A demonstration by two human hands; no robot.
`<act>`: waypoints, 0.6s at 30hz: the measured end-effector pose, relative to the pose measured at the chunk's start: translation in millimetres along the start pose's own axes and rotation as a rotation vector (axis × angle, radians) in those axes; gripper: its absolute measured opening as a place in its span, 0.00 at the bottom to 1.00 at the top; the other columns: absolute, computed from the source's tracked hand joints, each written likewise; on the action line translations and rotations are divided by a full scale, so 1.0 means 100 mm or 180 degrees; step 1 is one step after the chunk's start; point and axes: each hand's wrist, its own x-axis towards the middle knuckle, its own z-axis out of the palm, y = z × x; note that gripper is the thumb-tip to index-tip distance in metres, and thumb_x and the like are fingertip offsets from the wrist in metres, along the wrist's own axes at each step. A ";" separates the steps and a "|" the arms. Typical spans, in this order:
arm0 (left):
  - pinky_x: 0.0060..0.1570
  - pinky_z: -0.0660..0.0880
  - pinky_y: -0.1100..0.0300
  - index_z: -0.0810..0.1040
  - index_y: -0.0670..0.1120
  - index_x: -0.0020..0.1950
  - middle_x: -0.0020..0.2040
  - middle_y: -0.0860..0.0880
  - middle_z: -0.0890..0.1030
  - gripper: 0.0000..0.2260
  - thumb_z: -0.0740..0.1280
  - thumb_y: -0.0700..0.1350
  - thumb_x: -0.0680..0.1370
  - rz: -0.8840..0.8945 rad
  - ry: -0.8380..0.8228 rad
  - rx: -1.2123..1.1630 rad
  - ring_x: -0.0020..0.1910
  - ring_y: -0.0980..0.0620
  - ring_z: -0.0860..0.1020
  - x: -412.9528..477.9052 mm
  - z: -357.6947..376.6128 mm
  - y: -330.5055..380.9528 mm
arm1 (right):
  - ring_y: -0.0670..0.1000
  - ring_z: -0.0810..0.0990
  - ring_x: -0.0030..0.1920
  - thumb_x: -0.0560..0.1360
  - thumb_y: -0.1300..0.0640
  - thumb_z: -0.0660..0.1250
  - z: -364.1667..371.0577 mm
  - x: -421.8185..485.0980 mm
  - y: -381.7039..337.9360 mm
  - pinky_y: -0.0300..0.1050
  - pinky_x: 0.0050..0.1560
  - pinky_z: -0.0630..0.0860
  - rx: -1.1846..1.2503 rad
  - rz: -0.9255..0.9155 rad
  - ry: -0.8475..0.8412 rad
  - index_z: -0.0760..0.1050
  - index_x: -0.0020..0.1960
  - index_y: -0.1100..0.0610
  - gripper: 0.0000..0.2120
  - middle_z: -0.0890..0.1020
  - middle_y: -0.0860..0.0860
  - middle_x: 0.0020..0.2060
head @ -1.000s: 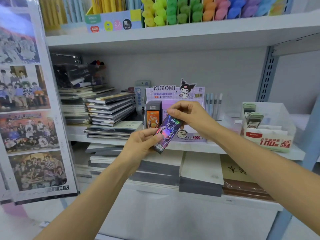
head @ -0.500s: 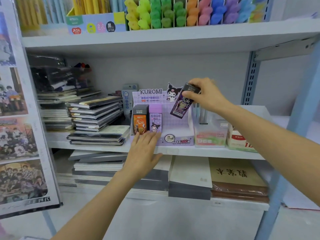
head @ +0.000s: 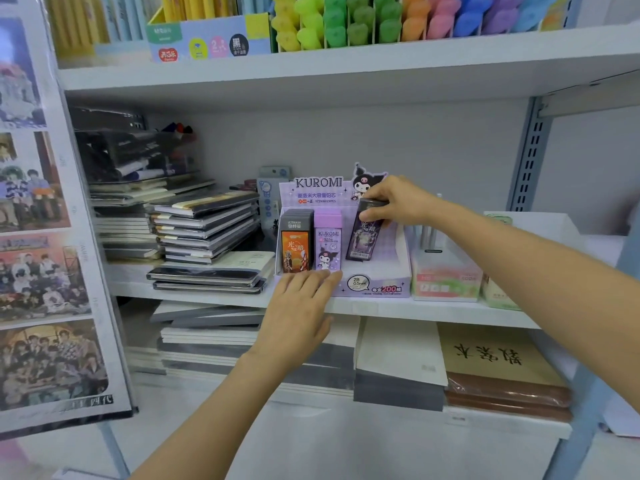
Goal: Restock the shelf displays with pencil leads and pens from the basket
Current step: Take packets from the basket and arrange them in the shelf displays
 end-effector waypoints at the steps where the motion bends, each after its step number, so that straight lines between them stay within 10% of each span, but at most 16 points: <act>1: 0.67 0.65 0.51 0.67 0.46 0.74 0.68 0.48 0.73 0.28 0.68 0.48 0.75 0.0001 0.0030 0.0006 0.65 0.46 0.72 -0.01 0.00 0.01 | 0.48 0.73 0.31 0.75 0.60 0.72 -0.02 0.00 0.00 0.36 0.32 0.73 0.0088 0.0030 -0.0031 0.79 0.44 0.66 0.08 0.77 0.53 0.31; 6: 0.65 0.68 0.50 0.69 0.45 0.73 0.65 0.47 0.76 0.29 0.70 0.47 0.73 -0.0048 0.0101 0.0013 0.62 0.46 0.74 -0.01 0.01 0.02 | 0.52 0.73 0.36 0.76 0.60 0.70 0.08 0.06 -0.05 0.46 0.39 0.72 0.0014 -0.0154 -0.0081 0.76 0.40 0.62 0.07 0.75 0.53 0.33; 12: 0.68 0.63 0.51 0.64 0.47 0.76 0.69 0.48 0.72 0.30 0.67 0.48 0.75 -0.0051 0.0020 0.0065 0.65 0.46 0.71 -0.02 0.04 0.02 | 0.60 0.77 0.57 0.79 0.63 0.64 -0.04 0.06 -0.02 0.57 0.62 0.71 -0.0262 -0.0206 -0.0558 0.76 0.60 0.64 0.11 0.80 0.61 0.57; 18: 0.67 0.65 0.50 0.65 0.46 0.75 0.68 0.47 0.73 0.30 0.69 0.47 0.74 -0.0096 0.0015 0.0024 0.64 0.46 0.72 -0.02 0.02 0.03 | 0.56 0.75 0.50 0.78 0.62 0.64 -0.02 0.07 -0.02 0.52 0.53 0.72 -0.0668 -0.0301 -0.0559 0.75 0.57 0.62 0.08 0.78 0.55 0.50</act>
